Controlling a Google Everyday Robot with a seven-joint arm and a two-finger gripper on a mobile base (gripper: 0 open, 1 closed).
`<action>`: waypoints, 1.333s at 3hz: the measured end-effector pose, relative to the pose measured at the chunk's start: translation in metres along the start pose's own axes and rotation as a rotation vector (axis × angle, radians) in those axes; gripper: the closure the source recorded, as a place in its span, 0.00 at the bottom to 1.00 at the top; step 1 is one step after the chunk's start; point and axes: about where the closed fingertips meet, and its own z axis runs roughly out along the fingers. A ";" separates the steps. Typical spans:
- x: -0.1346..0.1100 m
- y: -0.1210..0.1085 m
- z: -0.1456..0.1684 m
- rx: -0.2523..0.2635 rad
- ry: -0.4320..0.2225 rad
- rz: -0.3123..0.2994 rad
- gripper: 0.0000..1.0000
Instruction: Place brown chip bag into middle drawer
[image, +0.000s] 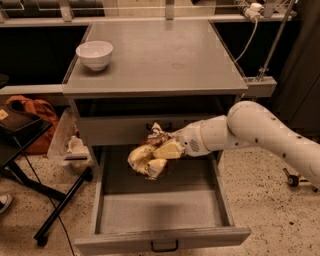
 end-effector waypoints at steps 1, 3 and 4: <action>0.000 0.000 0.000 0.000 0.000 -0.001 1.00; 0.061 -0.007 0.032 -0.011 0.093 -0.013 1.00; 0.124 -0.016 0.063 0.018 0.172 0.016 1.00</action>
Offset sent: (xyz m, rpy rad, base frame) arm -0.0025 0.0009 -0.0384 -0.0132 0.0007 0.0828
